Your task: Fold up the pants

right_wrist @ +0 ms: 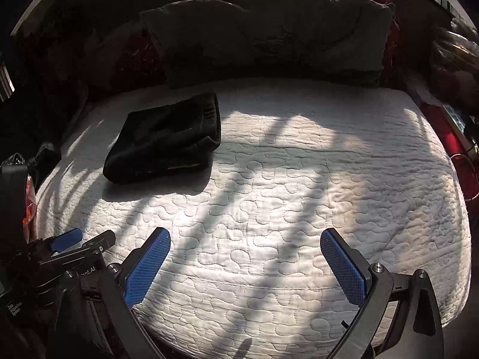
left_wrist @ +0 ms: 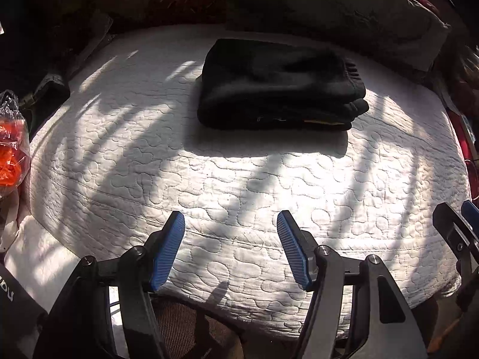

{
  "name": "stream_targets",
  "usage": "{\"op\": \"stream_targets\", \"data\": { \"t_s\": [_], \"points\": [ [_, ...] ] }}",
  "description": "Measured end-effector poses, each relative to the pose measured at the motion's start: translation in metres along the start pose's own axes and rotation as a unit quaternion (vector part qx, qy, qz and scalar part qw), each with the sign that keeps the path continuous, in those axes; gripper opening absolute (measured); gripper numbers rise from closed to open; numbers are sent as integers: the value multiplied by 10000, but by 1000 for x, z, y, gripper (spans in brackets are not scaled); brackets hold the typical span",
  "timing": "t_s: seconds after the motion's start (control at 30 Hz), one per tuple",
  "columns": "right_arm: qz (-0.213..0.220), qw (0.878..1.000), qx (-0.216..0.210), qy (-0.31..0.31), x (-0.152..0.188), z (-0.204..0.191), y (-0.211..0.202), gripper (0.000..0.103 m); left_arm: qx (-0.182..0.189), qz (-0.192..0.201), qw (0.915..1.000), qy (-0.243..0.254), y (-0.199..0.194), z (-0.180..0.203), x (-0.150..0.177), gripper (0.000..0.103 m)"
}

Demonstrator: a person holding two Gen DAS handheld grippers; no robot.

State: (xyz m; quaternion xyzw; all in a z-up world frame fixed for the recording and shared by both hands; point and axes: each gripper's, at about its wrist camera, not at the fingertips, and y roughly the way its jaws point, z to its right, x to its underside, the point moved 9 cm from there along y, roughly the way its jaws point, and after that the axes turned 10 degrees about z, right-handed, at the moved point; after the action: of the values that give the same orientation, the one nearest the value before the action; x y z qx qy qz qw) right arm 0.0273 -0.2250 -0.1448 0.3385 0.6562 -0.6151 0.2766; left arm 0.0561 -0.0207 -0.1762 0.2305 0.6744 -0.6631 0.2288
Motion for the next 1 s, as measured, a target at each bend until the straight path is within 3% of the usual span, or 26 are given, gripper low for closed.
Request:
{"op": "stream_targets", "data": {
  "t_s": [0.27, 0.4, 0.57, 0.67, 0.8, 0.93, 1.0],
  "points": [
    [135, 9999, 88, -31, 0, -2, -9, 101, -7, 72, 9999, -87, -8, -1, 1, 64],
    [280, 9992, 249, -124, -4, 1, -16, 102, -5, 48, 9998, -172, -10, 1, 1, 72],
    [431, 9976, 481, -240, -8, 4, -23, 103, -69, 473, 9988, -121, -23, 5, -7, 72],
    [228, 9976, 600, -261, -8, 5, -18, 103, -83, 539, 9985, 44, -28, 9, -11, 72],
    [323, 9975, 594, -195, -7, 3, -21, 103, 66, 366, 9993, 45, -28, 12, -11, 72],
    [45, 9998, 51, -205, -2, -9, -15, 103, -42, 323, 9994, 110, -27, 11, -10, 72],
    [36, 9994, 190, -269, -2, -9, -15, 103, -91, 335, 9994, 77, -28, 10, -9, 72]
  ]
}}
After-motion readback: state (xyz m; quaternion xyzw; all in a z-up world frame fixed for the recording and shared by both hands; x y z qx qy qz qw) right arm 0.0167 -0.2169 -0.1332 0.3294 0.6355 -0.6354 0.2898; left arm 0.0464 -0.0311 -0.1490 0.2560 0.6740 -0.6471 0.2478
